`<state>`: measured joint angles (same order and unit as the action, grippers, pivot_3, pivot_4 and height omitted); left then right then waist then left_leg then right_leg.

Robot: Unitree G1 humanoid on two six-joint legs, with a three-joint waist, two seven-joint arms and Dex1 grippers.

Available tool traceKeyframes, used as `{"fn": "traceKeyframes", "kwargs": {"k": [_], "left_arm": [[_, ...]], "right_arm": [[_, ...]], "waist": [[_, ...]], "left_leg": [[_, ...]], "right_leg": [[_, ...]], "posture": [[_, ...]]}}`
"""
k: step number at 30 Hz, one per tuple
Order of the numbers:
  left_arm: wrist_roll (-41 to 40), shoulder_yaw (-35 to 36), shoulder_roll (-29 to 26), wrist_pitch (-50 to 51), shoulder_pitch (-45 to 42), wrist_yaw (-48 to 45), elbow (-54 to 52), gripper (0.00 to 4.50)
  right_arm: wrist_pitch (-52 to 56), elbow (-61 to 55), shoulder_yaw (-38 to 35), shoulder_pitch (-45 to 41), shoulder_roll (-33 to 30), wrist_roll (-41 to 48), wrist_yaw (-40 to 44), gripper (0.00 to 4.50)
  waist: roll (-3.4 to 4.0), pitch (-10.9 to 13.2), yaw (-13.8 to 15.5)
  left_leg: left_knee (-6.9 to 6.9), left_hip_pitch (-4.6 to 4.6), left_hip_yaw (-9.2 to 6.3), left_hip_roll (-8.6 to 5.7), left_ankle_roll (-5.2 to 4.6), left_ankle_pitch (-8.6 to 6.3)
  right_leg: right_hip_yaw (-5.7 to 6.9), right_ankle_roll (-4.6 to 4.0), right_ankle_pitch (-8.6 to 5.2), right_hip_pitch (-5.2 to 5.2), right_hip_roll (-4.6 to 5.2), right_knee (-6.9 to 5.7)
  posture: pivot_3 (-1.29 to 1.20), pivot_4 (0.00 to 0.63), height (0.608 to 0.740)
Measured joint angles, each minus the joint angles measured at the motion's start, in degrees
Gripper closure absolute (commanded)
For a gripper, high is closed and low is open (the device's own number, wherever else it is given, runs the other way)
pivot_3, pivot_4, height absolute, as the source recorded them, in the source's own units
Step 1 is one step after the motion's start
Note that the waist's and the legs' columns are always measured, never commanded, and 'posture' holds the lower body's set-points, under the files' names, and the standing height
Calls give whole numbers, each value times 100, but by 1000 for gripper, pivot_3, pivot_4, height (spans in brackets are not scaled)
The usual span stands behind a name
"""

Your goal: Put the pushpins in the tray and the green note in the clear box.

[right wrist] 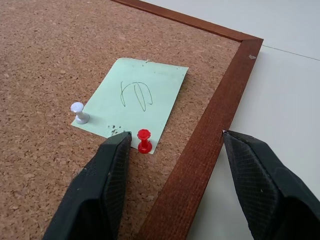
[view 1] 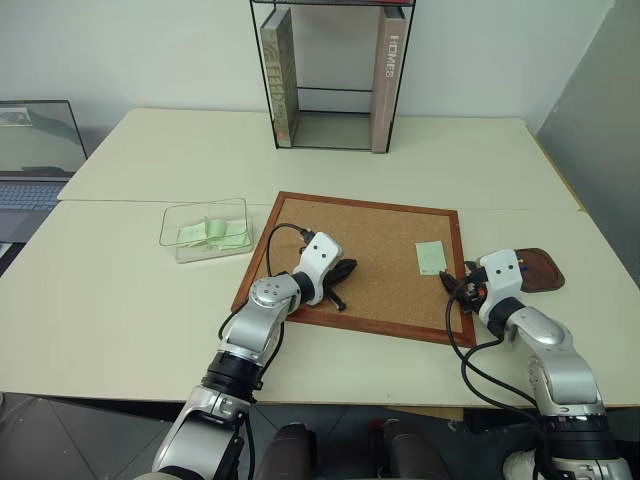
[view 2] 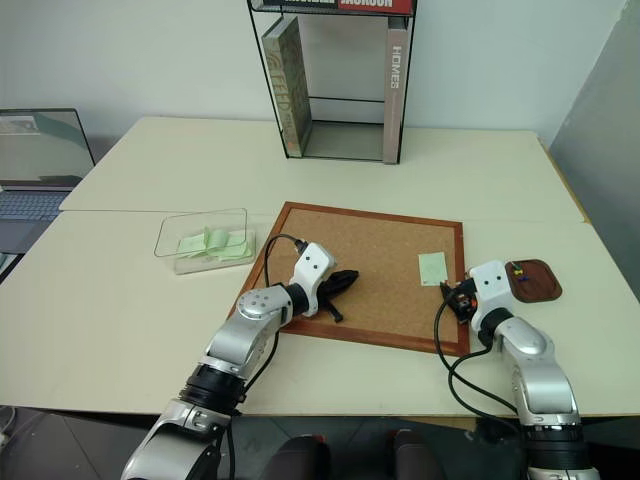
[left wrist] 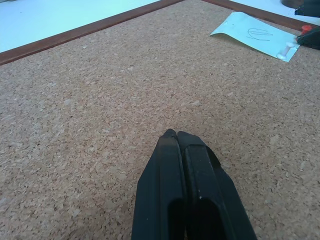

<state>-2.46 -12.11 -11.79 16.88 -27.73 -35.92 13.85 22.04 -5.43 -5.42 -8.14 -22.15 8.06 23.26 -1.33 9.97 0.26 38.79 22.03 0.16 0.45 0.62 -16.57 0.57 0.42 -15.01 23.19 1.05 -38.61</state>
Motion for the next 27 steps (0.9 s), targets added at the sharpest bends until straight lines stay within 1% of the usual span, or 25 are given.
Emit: {"fn": "traceKeyframes", "kwargs": {"k": [2,3,5,14,24,27], "left_arm": [[0,0,-4,2,4,0,-5,4500],[0,0,-5,2,8,0,-10,4500],[0,0,-7,2,10,0,-14,4500],[-1,-30,-10,10,35,-6,-56,4500],[-1,-105,-46,26,114,-21,-218,4500],[7,-126,-52,45,144,-32,-234,4500]], "right_arm": [[-15,11,0,0,9,1,17,1987],[-17,14,0,0,10,1,21,2294],[-19,17,8,0,13,1,39,2741],[-33,-88,132,65,19,28,96,4454],[-500,-156,-4,281,165,164,91,4454],[-757,-581,-86,252,275,355,95,4454]], "waist": [[0,0,-1],[0,0,-1],[0,0,-1],[0,0,1],[1,1,-15],[1,1,-28]], "left_leg": [[0,0,-1,0,0,0],[0,0,-2,0,0,0],[0,0,-1,0,0,0],[0,1,-1,0,0,0],[-1,3,-1,0,0,0],[-1,0,-3,1,0,0]], "right_leg": [[1,0,0,0,0,0],[1,0,0,0,0,0],[1,0,0,0,0,0],[1,0,0,0,0,0],[-1,0,0,3,0,1],[1,0,0,2,0,-1]], "posture": [[0,150,740],[0,150,740],[0,150,740],[0,150,740],[0,150,740],[0,150,740]]}}
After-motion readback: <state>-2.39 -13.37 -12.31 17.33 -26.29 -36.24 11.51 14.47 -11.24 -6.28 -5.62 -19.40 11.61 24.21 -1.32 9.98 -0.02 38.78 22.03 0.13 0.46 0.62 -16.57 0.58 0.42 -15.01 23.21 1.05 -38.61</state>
